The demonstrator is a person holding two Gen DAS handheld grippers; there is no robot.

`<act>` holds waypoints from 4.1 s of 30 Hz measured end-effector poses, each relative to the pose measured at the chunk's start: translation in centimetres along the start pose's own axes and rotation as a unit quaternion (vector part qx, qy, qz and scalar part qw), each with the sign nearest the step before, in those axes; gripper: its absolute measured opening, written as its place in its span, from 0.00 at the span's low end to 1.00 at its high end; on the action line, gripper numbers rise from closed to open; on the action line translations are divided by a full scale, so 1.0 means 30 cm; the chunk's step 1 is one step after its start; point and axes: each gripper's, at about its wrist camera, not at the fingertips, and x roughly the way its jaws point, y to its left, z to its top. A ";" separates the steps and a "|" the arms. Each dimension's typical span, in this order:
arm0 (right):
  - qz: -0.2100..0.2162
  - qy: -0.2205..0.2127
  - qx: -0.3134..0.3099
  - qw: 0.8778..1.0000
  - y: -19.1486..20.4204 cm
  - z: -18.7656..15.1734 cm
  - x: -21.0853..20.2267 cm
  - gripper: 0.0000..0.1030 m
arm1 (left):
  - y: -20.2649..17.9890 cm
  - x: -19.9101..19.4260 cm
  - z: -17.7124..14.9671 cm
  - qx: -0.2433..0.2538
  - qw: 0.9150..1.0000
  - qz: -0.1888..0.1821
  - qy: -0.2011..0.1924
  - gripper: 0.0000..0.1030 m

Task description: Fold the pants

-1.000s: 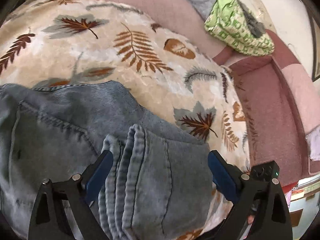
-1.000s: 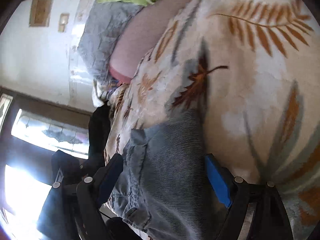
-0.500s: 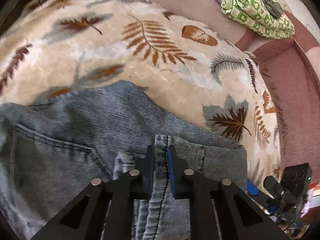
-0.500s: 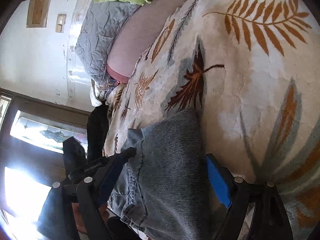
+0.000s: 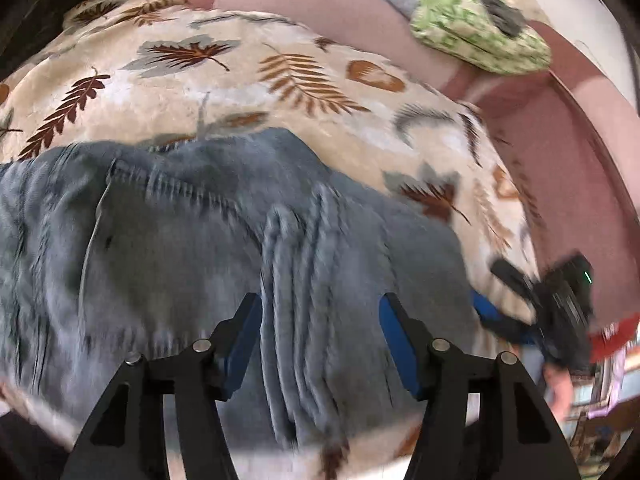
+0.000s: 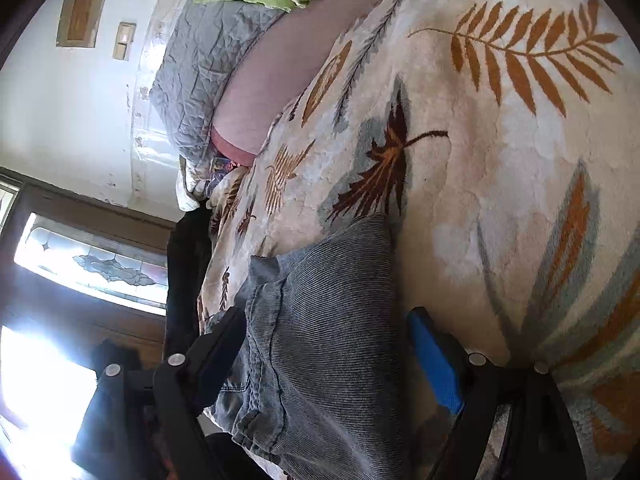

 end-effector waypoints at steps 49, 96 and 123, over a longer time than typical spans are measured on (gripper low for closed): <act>0.071 0.039 -0.045 0.996 0.156 -0.082 -0.044 0.86 | 0.079 0.050 -0.303 -0.104 0.994 0.020 0.019 0.02; 0.014 0.098 0.007 0.995 0.113 -0.184 -0.038 0.92 | -0.044 0.095 -0.184 0.121 0.981 0.142 -0.049 0.62; 0.018 0.105 0.018 0.994 0.156 0.094 0.111 0.90 | -0.085 0.158 -0.190 0.175 0.973 0.136 -0.067 0.76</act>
